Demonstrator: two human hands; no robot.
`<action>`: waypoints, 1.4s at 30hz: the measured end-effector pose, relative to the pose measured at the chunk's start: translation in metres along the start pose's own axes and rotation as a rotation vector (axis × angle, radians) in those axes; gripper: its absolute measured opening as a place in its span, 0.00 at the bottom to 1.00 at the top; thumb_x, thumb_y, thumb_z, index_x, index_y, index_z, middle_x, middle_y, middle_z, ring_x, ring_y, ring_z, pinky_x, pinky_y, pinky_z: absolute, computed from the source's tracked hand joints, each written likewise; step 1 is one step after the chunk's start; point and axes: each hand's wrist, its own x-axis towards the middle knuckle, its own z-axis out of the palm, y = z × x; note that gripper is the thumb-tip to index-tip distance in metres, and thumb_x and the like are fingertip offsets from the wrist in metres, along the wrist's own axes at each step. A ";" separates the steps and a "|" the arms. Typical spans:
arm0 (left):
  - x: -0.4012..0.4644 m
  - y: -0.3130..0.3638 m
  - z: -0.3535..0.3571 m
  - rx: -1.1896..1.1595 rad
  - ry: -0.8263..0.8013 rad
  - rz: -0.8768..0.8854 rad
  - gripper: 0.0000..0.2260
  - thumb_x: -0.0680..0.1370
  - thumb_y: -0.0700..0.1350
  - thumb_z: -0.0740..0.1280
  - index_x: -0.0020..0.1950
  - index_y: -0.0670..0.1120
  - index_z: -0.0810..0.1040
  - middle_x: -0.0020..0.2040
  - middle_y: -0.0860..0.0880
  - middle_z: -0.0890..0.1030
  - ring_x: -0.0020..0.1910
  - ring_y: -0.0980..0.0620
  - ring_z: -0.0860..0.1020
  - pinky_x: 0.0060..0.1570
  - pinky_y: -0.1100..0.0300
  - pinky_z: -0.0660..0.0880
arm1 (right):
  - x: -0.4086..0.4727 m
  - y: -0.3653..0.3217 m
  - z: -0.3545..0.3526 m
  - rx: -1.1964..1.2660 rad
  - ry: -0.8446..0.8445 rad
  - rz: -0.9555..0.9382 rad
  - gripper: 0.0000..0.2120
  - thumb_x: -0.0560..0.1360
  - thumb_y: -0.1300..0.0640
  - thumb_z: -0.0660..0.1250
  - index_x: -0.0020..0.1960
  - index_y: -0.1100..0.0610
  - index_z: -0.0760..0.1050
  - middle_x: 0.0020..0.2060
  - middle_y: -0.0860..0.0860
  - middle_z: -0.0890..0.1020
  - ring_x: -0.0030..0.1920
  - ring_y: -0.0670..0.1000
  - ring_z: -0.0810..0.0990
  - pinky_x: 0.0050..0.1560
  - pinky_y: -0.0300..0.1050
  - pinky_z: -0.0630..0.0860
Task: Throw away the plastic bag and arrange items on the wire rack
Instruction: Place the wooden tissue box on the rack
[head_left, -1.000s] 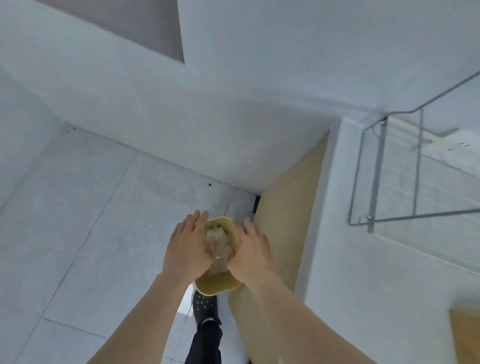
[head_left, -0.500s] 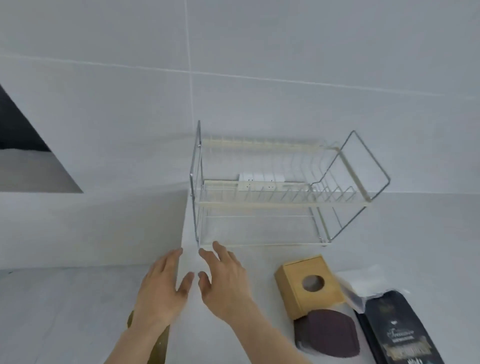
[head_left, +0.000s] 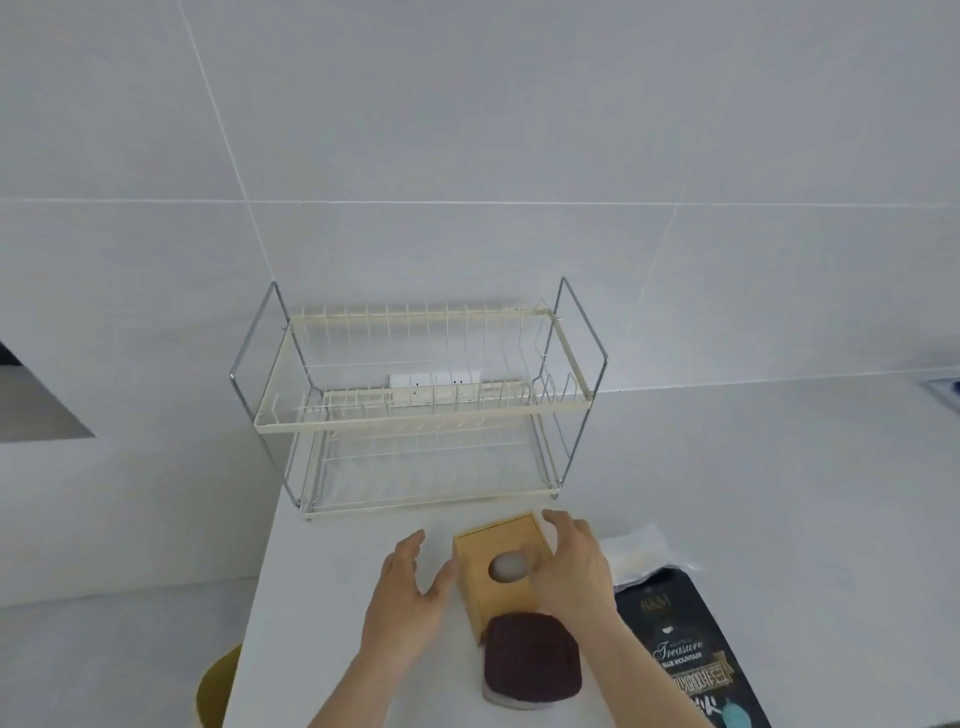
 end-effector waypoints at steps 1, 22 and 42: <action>-0.001 0.001 0.007 -0.027 -0.018 -0.047 0.31 0.76 0.59 0.67 0.77 0.53 0.63 0.75 0.51 0.69 0.71 0.52 0.71 0.68 0.53 0.70 | 0.003 0.008 0.000 0.010 -0.013 0.030 0.28 0.79 0.49 0.68 0.77 0.52 0.66 0.70 0.53 0.74 0.66 0.58 0.78 0.63 0.54 0.77; -0.004 0.034 0.016 -0.159 0.000 -0.234 0.20 0.75 0.48 0.69 0.65 0.55 0.70 0.53 0.55 0.80 0.52 0.52 0.80 0.48 0.58 0.73 | 0.012 -0.017 -0.008 0.134 -0.050 0.017 0.21 0.65 0.45 0.74 0.55 0.47 0.73 0.48 0.42 0.82 0.47 0.48 0.82 0.51 0.53 0.82; 0.139 0.016 -0.110 0.041 0.272 0.049 0.28 0.75 0.47 0.72 0.72 0.58 0.65 0.61 0.58 0.79 0.61 0.49 0.80 0.49 0.56 0.74 | 0.113 -0.167 0.101 0.266 -0.098 -0.262 0.23 0.67 0.49 0.81 0.54 0.35 0.74 0.51 0.34 0.81 0.54 0.39 0.81 0.56 0.40 0.80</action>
